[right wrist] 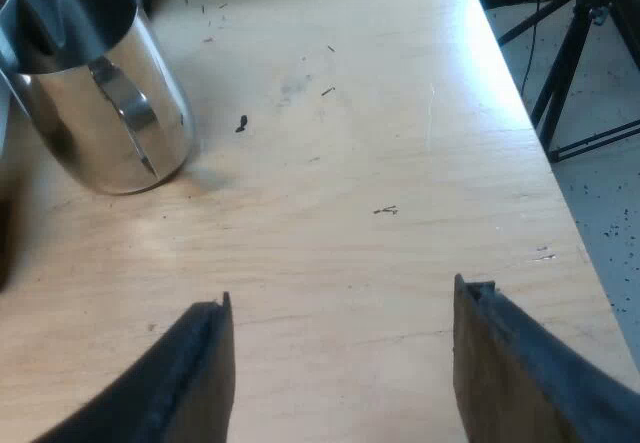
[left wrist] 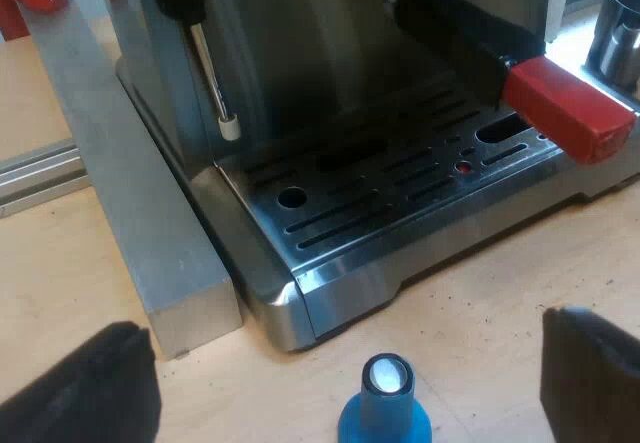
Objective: Put the handle in the coffee machine
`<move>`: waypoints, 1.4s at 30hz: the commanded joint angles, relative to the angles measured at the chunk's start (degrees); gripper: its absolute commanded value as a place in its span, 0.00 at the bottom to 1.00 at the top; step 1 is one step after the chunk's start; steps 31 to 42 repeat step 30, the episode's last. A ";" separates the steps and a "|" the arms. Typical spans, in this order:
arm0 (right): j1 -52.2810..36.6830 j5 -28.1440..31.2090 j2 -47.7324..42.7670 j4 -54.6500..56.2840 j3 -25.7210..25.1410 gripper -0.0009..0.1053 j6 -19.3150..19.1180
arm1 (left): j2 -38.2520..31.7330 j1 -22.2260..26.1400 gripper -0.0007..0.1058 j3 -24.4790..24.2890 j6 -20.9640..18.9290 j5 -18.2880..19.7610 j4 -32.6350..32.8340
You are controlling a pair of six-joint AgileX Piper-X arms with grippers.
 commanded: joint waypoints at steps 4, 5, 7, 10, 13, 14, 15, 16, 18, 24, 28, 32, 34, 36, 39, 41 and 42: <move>-0.33 -0.27 -2.48 -0.75 -0.49 0.49 -0.25 | -7.09 -0.31 0.75 -0.30 -0.43 -0.25 -0.95; -0.33 -0.27 -2.48 -0.75 -0.49 0.49 -0.25 | -7.34 -0.31 0.75 -0.30 -0.43 -0.25 -1.10; -0.33 -0.27 -2.48 -0.75 -0.49 0.49 -0.25 | -8.08 -0.31 0.75 -0.30 -0.43 -0.25 -1.10; -0.33 -0.27 -2.48 -0.75 -0.49 0.49 -0.25 | -8.09 -0.31 0.75 -0.15 -0.43 -0.25 -1.21; -0.33 -0.27 -2.48 -0.75 -0.49 0.49 -0.25 | -8.09 -0.31 0.75 -0.15 -0.43 -0.25 -1.22; -0.33 -0.27 -2.48 -0.75 -0.49 0.49 -0.25 | -8.09 -0.31 0.75 -0.15 -0.43 -0.25 -1.22; -0.33 -0.27 -2.48 -0.75 -0.49 0.49 -0.25 | -8.09 -0.31 0.75 -0.15 -0.43 -0.25 -1.22; -0.33 -0.27 -2.48 -0.75 -0.49 0.49 -0.25 | -8.09 -0.31 0.75 -0.15 -0.43 -0.25 -1.22; -0.33 -0.27 -2.48 -0.75 -0.49 0.49 -0.25 | -8.09 -0.31 0.75 -0.15 -0.43 -0.25 -1.22; -0.33 -0.27 -2.48 -0.75 -0.49 0.49 -0.25 | -8.09 -0.31 0.75 -0.15 -0.43 -0.25 -1.22; -0.33 -0.27 -2.48 -0.75 -0.49 0.49 -0.25 | -8.09 -0.31 0.75 -0.15 -0.43 -0.25 -1.22; -0.33 -0.27 -2.48 -0.75 -0.49 0.49 -0.25 | -8.09 -0.31 0.75 -0.15 -0.43 -0.25 -1.22; -0.33 -0.27 -2.48 -0.75 -0.49 0.49 -0.25 | -8.09 -0.31 0.75 -0.15 -0.43 -0.25 -1.22; -0.33 -0.27 -2.48 -0.75 -0.49 0.49 -0.25 | -8.09 -0.31 0.75 -0.15 -0.43 -0.25 -1.22; -0.33 -0.27 -2.48 -0.75 -0.49 0.49 -0.25 | -8.09 -0.31 0.75 -0.15 -0.43 -0.25 -1.22; -0.33 -0.27 -2.48 -0.75 -0.49 0.49 -0.25 | -8.09 -0.31 0.75 -0.15 -0.43 -0.25 -1.22; -0.33 -0.27 -2.48 -0.75 -0.49 0.49 -0.25 | -8.09 -0.31 0.75 -0.15 -0.43 -0.25 -1.22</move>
